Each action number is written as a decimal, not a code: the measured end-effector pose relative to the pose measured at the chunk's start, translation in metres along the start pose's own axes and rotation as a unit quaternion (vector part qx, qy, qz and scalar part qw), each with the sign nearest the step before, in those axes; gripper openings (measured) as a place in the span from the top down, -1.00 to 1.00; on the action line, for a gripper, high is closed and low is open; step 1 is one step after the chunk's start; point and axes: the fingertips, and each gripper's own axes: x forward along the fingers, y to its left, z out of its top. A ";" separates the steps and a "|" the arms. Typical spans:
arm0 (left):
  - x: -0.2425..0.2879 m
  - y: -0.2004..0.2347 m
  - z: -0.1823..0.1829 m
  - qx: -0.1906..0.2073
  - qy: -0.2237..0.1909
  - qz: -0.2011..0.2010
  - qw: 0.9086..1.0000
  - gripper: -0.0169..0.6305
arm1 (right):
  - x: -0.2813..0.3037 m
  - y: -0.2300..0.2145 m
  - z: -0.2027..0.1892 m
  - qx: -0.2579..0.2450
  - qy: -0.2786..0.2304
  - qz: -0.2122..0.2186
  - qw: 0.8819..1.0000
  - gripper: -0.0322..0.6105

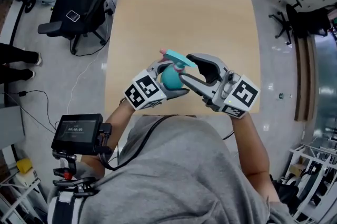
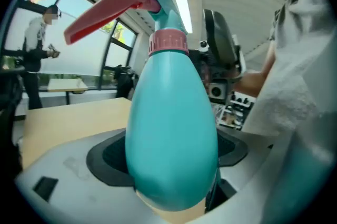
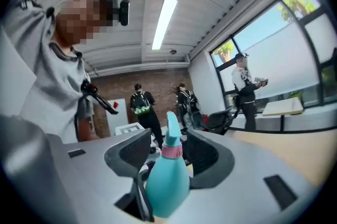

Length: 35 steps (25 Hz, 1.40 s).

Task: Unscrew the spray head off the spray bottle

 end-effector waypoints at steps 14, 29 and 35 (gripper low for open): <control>0.010 0.021 0.012 0.102 0.022 0.148 0.984 -0.36 | 0.004 -0.015 -0.014 0.005 0.075 -0.173 0.982 0.43; -0.035 -0.118 0.030 0.103 -0.068 -0.356 0.926 -0.36 | -0.013 0.081 0.015 0.096 0.019 0.315 0.944 0.43; -0.028 -0.109 0.031 0.073 -0.077 -0.330 0.938 -0.36 | -0.017 0.063 0.024 0.167 -0.046 0.324 0.930 0.43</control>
